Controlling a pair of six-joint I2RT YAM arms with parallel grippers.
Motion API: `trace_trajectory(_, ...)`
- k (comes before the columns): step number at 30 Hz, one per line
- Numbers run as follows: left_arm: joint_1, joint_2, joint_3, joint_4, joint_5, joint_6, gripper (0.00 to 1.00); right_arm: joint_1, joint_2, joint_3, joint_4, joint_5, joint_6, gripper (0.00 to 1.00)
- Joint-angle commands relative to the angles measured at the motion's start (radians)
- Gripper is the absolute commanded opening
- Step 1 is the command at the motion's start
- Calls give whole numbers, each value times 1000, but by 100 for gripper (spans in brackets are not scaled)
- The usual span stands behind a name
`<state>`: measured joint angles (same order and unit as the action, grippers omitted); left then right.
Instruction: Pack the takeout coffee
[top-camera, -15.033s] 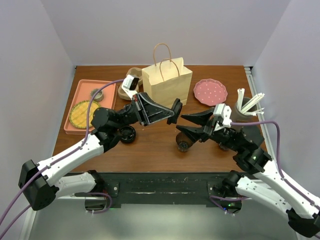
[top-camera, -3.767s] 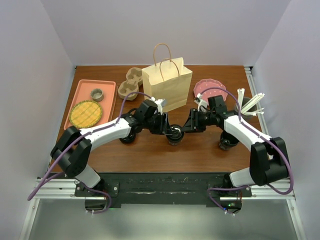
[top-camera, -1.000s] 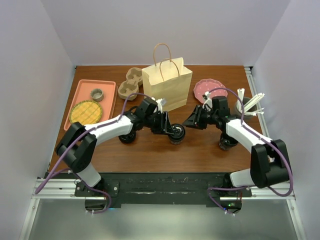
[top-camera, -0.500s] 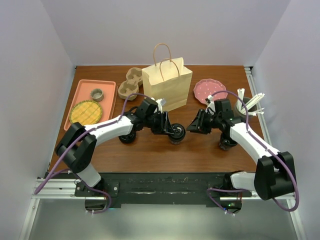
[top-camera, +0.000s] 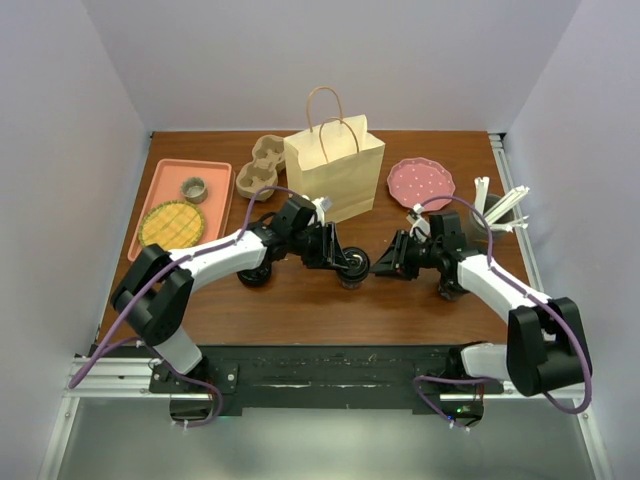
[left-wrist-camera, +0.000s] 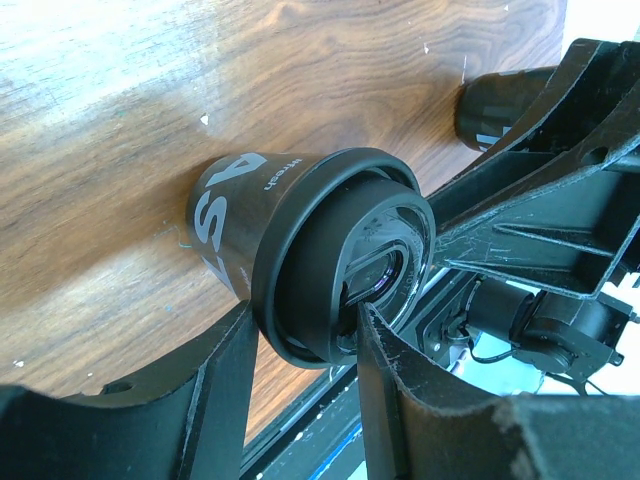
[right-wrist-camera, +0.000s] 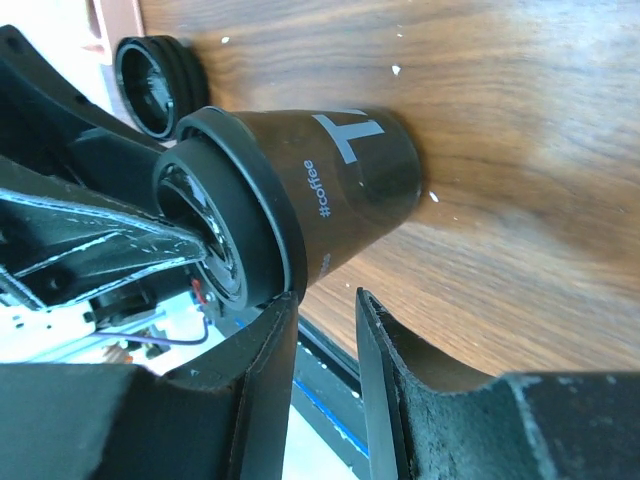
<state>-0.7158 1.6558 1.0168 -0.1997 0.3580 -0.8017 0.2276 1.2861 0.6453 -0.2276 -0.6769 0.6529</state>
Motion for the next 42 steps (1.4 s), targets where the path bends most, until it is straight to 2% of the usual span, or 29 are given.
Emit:
trace_trajectory(1, -11, 133, -98, -342, -209, 73, 34, 13, 22, -22, 119, -81, 37, 34)
trace_trajectory(10, -11, 148, -83, -339, -205, 73, 34, 22, 16, -21, 109, -107, 40, 34)
trace_trajectory(16, -11, 154, -80, -336, -205, 76, 34, 41, 35, -24, 91, -61, 28, 33)
trace_trajectory(21, -11, 162, -93, -333, -212, 73, 33, 52, 51, -91, 66, 83, 34, 22)
trace_trajectory(28, -11, 168, -96, -320, -221, 78, 32, 53, 42, -167, 97, 161, 59, 18)
trace_trajectory(31, -13, 183, -60, -305, -217, 143, 31, 53, -14, -101, 38, 129, 48, 23)
trace_trajectory(35, -11, 202, 3, -308, -231, 274, 30, 52, -102, 118, -136, 166, -45, 34)
trace_trajectory(39, -11, 205, 28, -278, -228, 392, 30, 46, -44, 278, -234, 238, -194, 40)
trace_trajectory(42, -11, 208, 31, -245, -185, 487, 29, 1, 33, 343, -253, 215, -256, 41)
